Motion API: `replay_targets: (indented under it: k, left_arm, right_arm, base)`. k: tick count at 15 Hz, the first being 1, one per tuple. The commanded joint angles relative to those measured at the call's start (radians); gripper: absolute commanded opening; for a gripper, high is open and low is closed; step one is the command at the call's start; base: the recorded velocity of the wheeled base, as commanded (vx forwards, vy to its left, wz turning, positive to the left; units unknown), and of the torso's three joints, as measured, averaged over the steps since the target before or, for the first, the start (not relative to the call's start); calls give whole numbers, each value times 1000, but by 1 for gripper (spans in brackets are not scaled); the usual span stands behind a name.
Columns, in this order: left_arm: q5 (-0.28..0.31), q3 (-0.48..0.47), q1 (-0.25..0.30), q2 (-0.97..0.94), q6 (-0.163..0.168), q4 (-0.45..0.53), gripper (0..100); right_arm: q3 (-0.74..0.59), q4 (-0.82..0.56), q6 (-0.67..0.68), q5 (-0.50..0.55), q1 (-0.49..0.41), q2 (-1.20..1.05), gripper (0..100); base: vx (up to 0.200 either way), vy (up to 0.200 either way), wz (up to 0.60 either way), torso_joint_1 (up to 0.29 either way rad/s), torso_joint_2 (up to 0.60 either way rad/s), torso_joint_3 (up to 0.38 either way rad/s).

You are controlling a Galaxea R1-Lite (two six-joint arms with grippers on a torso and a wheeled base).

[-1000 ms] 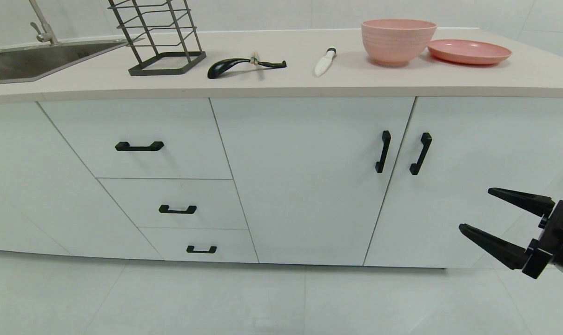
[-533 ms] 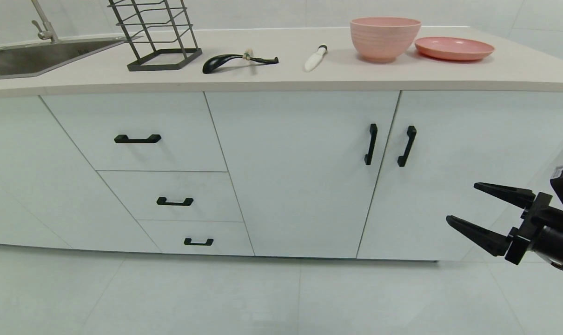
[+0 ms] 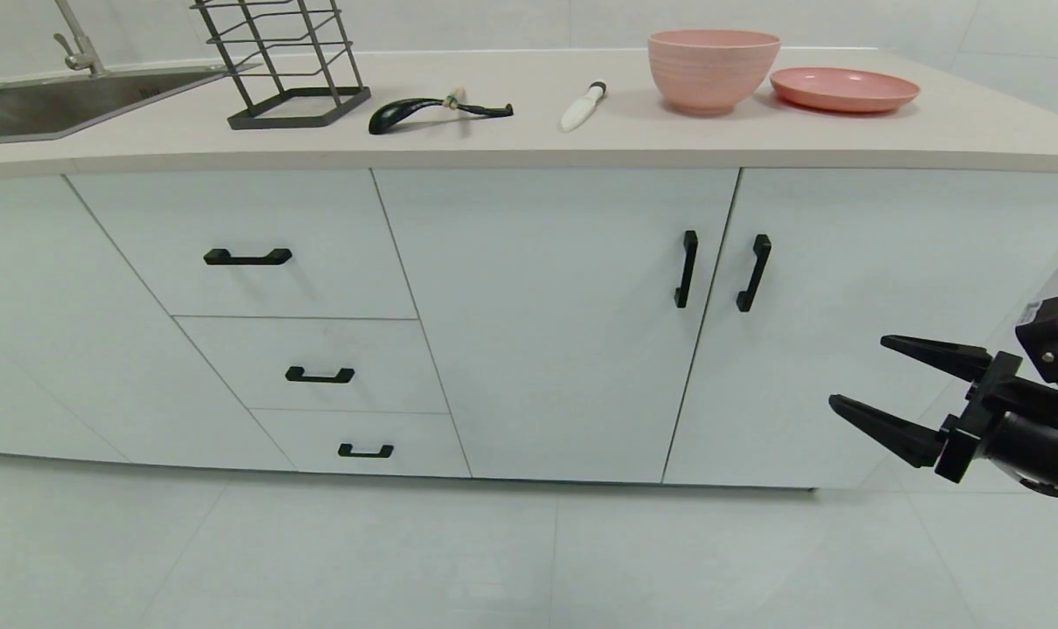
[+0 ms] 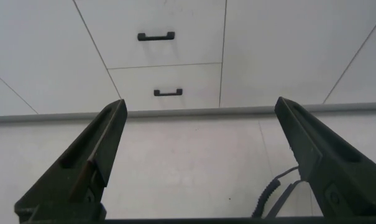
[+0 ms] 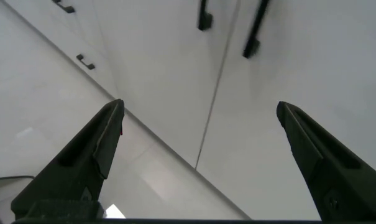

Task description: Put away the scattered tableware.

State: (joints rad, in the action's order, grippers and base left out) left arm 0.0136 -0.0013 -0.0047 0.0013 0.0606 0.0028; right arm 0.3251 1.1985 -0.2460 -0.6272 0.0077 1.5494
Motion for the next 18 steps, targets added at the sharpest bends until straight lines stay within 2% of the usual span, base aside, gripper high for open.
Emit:
replay_targets:
  k: [1,2,4,9,10,11,12,13,14,15,16,18]
  left_arm:
    - [-3,0,0,-1,-13,-1,100]
    - [-3,1,0,-1,-12,-3,100]
    - [-3,0,0,-1,-85,-4,100]
    - [3,-2,5,-1,-84,-4,100]
    - [14,-3,6,-1,-87,-35,100]
    - [86,-74,8,8,-117,-159,100]
    - [175,-152,26,69,-140,-188,100]
    - [201,-201,23,131,-147,-195,100]
    - [224,-244,-1,195,-147,-199,100]
    - [272,-316,-38,266,-145,-227,100]
    - [299,-391,-61,333,-145,-274,100]
    - [312,-494,-92,479,-145,-377,100]
  right_arm:
    - [-1,0,-1,0,0,1,100]
    - [2,0,-1,0,5,8,100]
    - [2,12,-1,0,6,11,100]
    - [8,24,-1,-17,9,1,100]
    - [5,27,-1,-17,8,-6,100]
    - [0,27,-3,-19,5,-17,100]
    - [6,29,-3,-19,6,-18,100]
    - [19,29,-3,-19,12,-11,100]
    - [31,29,-3,-20,23,0,100]
    - [34,32,-3,-22,23,3,100]
    - [34,39,-3,-34,23,0,100]
    - [35,55,-4,-57,29,0,100]
  base:
    - [0,0,0,0,0,0]
    - [0,0,0,0,0,0]
    - [0,0,0,0,0,0]
    - [0,0,0,0,0,0]
    - [0,0,0,0,0,0]
    - [0,0,0,0,0,0]
    - [0,0,0,0,0,0]
    - [0,0,0,0,0,0]
    - [0,0,0,0,0,0]
    - [0,0,0,0,0,0]
    - [0,0,0,0,0,0]
    - [0,0,0,0,0,0]
